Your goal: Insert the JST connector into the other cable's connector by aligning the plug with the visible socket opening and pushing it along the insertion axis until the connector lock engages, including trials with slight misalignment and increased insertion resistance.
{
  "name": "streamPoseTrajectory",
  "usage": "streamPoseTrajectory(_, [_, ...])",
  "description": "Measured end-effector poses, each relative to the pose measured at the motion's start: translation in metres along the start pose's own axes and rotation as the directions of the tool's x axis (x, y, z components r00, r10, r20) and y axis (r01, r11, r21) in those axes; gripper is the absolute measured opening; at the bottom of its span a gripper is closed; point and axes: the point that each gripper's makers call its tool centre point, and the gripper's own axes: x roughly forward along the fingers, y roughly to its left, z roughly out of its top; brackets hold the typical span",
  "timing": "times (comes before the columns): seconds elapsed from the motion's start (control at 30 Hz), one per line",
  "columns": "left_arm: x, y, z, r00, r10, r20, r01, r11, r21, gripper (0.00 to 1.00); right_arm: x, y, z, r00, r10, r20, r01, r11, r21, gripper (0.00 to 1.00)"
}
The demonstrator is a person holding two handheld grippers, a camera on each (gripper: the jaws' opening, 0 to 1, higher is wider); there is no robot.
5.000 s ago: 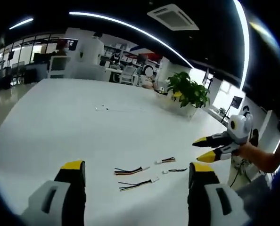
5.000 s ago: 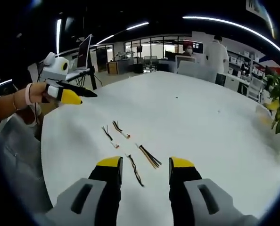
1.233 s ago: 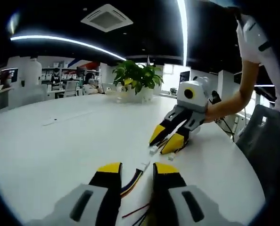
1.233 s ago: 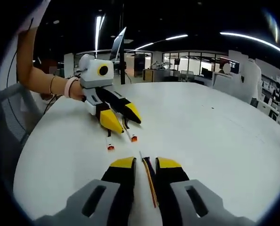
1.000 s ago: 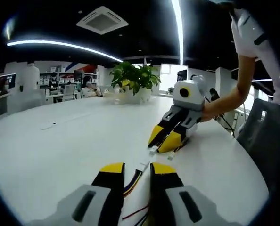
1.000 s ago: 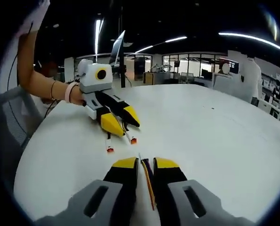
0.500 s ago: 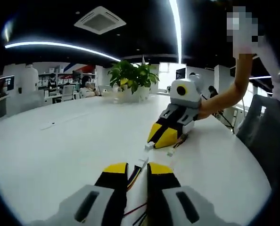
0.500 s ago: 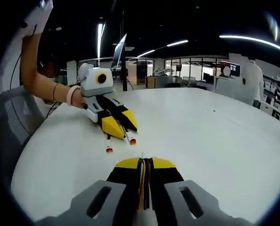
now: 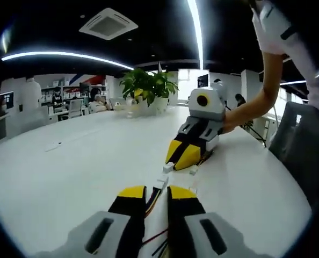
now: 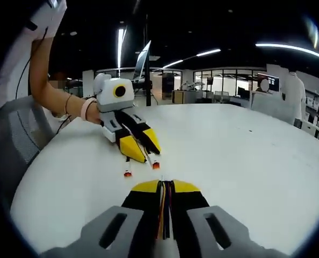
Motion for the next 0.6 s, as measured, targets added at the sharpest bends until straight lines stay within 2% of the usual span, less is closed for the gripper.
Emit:
streamPoseTrajectory(0.3, [0.0000,-0.0003,-0.0037,1.000,-0.022,-0.009,0.022,1.000,0.008,0.00,0.0016,0.0012,0.0000,0.999,0.030,0.015,-0.030,1.000,0.010,0.05])
streamPoseTrajectory(0.6, [-0.0001,-0.0016,-0.0039,0.998,-0.051,-0.021,0.052,0.998,0.028,0.00,0.0049,0.0047,0.0039,0.998,0.060,0.023,-0.059,0.998,-0.014,0.05])
